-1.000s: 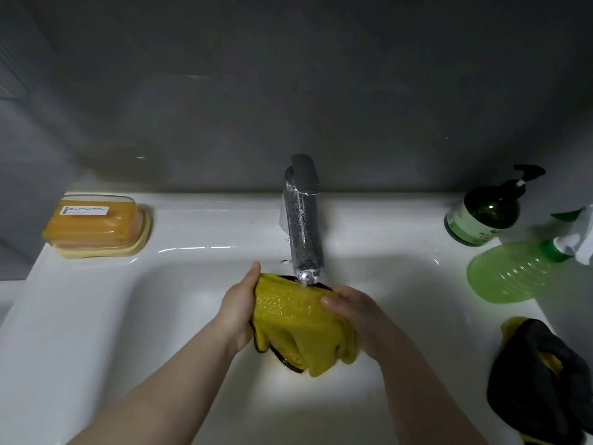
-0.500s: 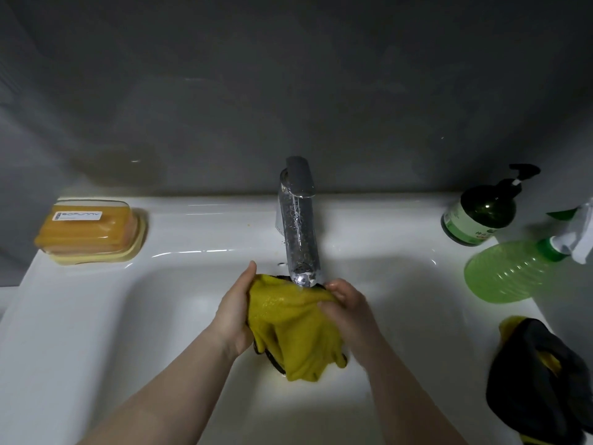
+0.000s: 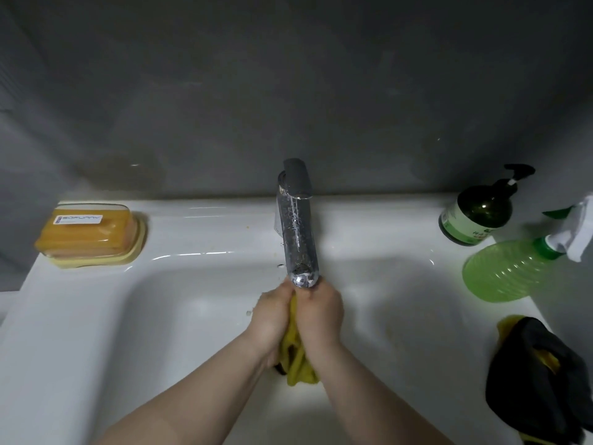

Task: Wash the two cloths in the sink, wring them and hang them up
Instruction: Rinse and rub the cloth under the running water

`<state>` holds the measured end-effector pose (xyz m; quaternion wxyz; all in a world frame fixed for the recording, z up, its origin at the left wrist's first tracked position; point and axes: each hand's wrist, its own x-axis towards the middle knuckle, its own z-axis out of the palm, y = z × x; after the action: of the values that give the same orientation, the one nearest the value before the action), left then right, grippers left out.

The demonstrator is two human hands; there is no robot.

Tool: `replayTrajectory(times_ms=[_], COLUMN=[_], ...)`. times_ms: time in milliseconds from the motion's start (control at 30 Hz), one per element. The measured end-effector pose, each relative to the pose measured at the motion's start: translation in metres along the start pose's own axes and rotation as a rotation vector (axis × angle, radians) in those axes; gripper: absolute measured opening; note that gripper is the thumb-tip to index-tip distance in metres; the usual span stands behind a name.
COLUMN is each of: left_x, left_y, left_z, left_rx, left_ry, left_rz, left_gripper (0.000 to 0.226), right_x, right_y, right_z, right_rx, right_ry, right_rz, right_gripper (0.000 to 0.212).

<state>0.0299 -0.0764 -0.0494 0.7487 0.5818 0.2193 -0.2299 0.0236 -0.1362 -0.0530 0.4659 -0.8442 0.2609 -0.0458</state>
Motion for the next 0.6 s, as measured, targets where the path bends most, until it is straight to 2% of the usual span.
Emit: replayTrajectory(times_ms=[67,167,200,300,400,467,600], left_x=[-0.001,0.006,0.006,-0.002,0.002,0.002,-0.003], left_y=[0.002,0.002,0.000,-0.002,-0.002,-0.001,0.000], left_z=[0.002,-0.002,-0.002,0.001,-0.004,-0.007,-0.021], left_rx=[0.017,0.009,0.019,0.017,0.003,-0.002,0.026], left_ry=[-0.027,-0.020,-0.028,-0.102,-0.108,-0.160,-0.396], left_rz=[-0.026,-0.040,-0.049,-0.117,-0.117,-0.140,-0.162], left_gripper=[0.041,0.039,0.037,0.031,0.035,0.039,0.013], right_x=[0.007,-0.014,-0.014,0.008,-0.010,-0.019,0.027], right_y=[0.001,0.004,0.003,0.010,0.010,0.013,0.036], right_z=[-0.005,0.004,0.002,-0.009,-0.004,0.000,-0.026], right_rx=[0.023,-0.087,-0.107,-0.040,-0.031,-0.029,-0.043], right_ry=[0.035,-0.031,-0.019,0.051,0.000,-0.030,0.062], right_rz=[0.042,-0.135,-0.109,0.064,-0.134,-0.180,0.080], right_gripper=[0.022,0.044,0.048,0.041,0.041,0.045,0.041])
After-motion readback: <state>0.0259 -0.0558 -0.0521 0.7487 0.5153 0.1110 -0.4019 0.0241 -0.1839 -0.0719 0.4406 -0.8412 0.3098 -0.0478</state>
